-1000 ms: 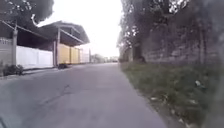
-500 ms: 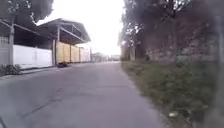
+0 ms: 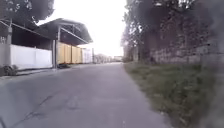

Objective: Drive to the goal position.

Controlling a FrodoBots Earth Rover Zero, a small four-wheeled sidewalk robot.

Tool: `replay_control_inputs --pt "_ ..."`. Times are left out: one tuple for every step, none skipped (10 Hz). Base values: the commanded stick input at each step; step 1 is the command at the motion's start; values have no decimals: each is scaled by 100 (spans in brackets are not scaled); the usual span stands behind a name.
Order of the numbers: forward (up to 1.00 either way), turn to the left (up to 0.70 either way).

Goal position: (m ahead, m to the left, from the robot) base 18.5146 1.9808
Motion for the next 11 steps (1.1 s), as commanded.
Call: replay_control_inputs --pt "100 0" --pt "100 0" --pt "100 0" --pt "100 0" --pt "100 0" --pt "100 0" --pt "100 0" --pt "100 0" --pt "100 0" --pt "100 -11" --pt "100 -40"
